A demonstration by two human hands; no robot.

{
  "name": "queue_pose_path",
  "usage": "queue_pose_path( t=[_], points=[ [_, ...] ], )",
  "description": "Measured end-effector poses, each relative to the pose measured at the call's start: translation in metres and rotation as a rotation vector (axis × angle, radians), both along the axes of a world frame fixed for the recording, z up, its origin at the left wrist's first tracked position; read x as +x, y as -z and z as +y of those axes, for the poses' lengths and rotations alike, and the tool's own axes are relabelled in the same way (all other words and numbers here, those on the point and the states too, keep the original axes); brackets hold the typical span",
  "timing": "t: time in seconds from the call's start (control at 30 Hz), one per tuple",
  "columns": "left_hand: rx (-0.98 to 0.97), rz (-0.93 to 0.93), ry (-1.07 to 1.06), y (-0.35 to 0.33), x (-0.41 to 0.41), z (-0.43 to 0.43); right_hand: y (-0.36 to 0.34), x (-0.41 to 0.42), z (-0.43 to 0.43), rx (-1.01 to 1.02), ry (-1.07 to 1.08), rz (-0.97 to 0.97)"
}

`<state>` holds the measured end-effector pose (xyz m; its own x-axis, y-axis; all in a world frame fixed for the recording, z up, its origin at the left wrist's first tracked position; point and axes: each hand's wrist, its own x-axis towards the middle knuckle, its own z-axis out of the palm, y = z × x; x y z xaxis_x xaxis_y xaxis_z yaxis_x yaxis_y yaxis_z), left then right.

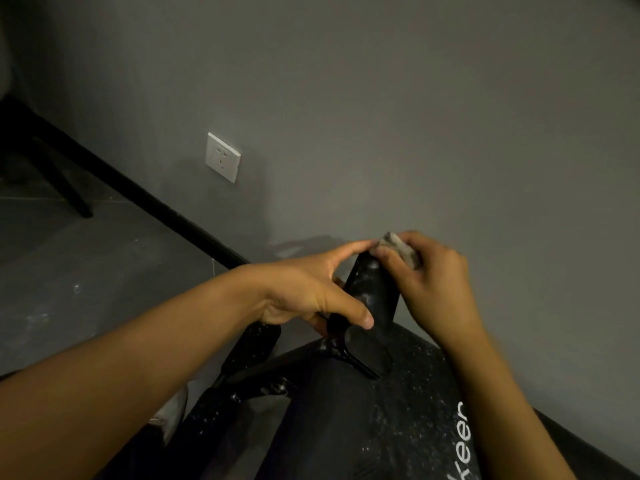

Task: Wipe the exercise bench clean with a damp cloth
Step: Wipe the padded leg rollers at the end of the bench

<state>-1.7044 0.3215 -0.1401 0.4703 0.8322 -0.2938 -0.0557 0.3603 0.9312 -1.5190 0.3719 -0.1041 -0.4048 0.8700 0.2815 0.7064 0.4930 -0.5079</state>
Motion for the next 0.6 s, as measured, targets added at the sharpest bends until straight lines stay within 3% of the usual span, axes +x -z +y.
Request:
queue_pose_path(
  t=[0.13,0.4,0.6],
  points=[
    [0.016,0.011,0.004,0.000,0.000,-0.001,-0.008,0.012,-0.047,-0.211,-0.168,0.059],
    [-0.018,0.018,-0.022,-0.003,0.004,0.000,-0.005,-0.007,0.015,0.063,0.056,-0.128],
    [0.004,0.031,-0.010,-0.001,0.002,0.001,-0.009,0.005,-0.036,-0.118,-0.119,-0.024]
  ],
)
